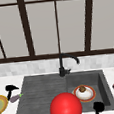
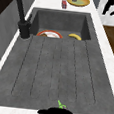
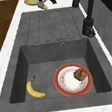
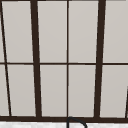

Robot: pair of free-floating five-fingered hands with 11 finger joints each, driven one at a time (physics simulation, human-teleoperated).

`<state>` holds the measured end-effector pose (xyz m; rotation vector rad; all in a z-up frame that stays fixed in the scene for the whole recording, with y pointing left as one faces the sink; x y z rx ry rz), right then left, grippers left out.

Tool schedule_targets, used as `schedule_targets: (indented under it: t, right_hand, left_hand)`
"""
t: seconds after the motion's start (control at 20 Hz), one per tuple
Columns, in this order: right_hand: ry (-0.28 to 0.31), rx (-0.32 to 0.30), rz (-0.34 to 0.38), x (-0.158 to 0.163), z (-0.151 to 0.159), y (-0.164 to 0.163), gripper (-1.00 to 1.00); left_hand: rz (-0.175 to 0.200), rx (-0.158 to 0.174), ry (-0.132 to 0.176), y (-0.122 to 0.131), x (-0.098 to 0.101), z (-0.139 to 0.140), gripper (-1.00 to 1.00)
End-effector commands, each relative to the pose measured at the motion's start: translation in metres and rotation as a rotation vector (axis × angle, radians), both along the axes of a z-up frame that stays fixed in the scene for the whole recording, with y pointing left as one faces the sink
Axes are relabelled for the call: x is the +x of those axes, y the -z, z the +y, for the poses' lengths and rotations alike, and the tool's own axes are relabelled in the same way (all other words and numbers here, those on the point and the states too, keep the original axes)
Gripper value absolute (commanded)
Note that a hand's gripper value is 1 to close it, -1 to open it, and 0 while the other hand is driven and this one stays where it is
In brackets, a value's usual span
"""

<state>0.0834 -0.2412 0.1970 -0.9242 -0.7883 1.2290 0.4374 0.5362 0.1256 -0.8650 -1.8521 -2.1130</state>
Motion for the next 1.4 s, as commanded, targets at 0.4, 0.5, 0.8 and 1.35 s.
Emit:
schedule_targets:
  t: [0.4, 0.5, 0.8, 1.35]
  right_hand:
    - [0.0, 0.0, 0.0, 0.0, 0.0, 0.0, 0.0]
    - [0.0, 0.0, 0.0, 0.0, 0.0, 0.0, 0.0]
    - [0.0, 0.0, 0.0, 0.0, 0.0, 0.0, 0.0]
    - [0.0, 0.0, 0.0, 0.0, 0.0, 0.0, 0.0]
  left_hand:
    - [0.036, 0.016, -0.033, -0.071, -0.02, -0.019, -1.0]
    - [0.037, 0.01, -0.028, -0.081, -0.022, -0.026, -1.0]
    - [0.019, 0.004, -0.118, -0.083, -0.032, -0.027, -1.0]
    - [0.073, 0.02, -0.104, -0.071, -0.031, -0.027, -1.0]
